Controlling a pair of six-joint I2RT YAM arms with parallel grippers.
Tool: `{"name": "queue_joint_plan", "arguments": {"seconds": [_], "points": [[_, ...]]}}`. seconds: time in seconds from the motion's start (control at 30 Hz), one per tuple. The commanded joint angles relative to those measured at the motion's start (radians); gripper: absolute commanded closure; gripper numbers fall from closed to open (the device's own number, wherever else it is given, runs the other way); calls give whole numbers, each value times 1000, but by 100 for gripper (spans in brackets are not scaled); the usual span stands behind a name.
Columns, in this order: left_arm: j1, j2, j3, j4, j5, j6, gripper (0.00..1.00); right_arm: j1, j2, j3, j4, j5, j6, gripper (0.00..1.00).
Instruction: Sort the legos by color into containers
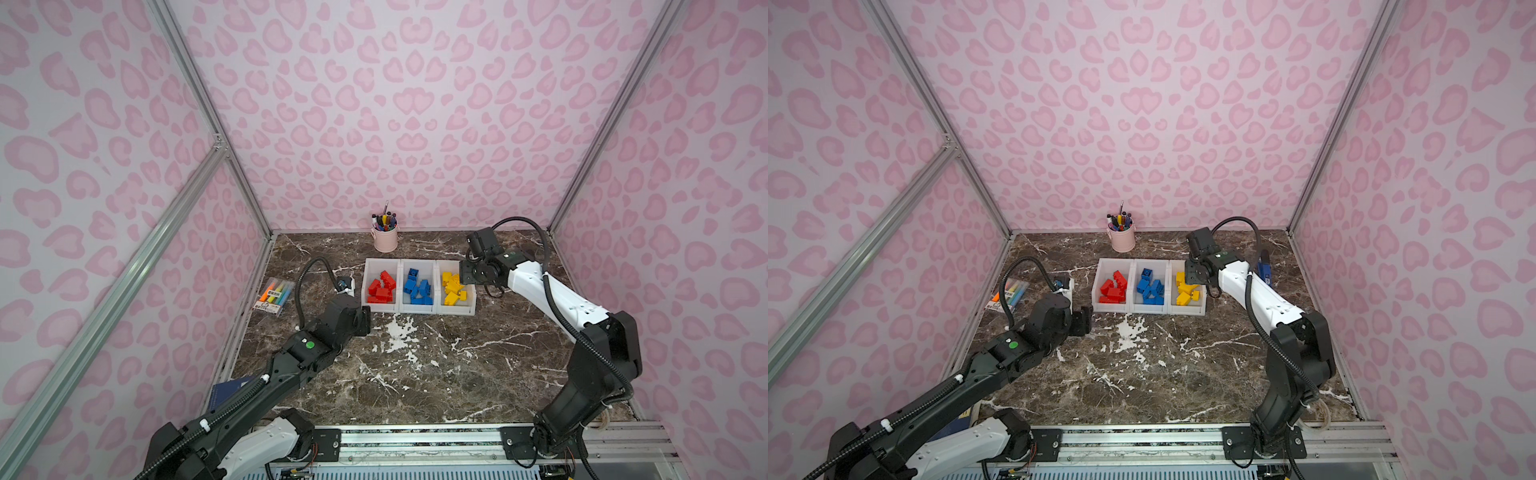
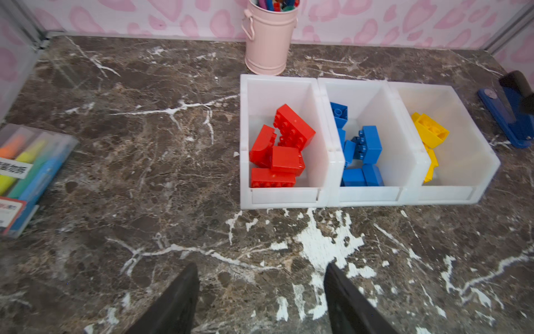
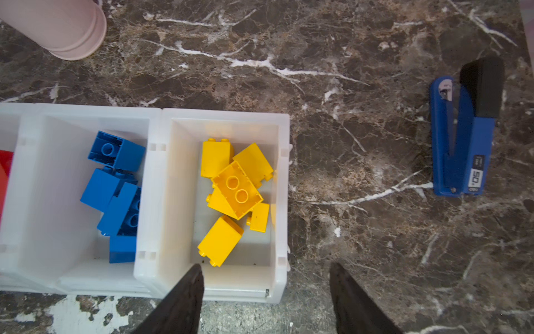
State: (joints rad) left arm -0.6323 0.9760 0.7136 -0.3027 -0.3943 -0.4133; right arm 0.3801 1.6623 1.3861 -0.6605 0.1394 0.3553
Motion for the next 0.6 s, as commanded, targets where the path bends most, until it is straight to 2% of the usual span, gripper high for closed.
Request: {"name": "queue_joint_plan", "arguments": {"seconds": [0.0, 0.1, 0.13, 0.17, 0.27, 0.37, 0.43, 0.57], "points": [[15, -51, -33, 50, -158, 5, 23, -27, -59, -76, 88, 20, -26, 31], [43, -102, -89, 107, -273, 15, 14, -63, -147, -185, 172, 34, -38, 30], [57, -118, -111, 131, -304, 16, 4, -77, -175, -218, 200, 34, -40, 29], [78, -135, -133, 151, -329, 8, 3, -92, -208, -258, 232, 39, -40, 29], [156, -175, -187, 209, -344, 15, 3, -129, -293, -358, 321, 57, -50, 25], [208, -200, -269, 362, -355, 111, 3, -158, -353, -453, 410, 84, -70, 17], [239, -198, -323, 462, -351, 168, 3, -177, -373, -500, 456, 103, -84, 1], [338, -116, -381, 566, -287, 174, 3, -184, -421, -632, 610, 185, -168, 0]]}}
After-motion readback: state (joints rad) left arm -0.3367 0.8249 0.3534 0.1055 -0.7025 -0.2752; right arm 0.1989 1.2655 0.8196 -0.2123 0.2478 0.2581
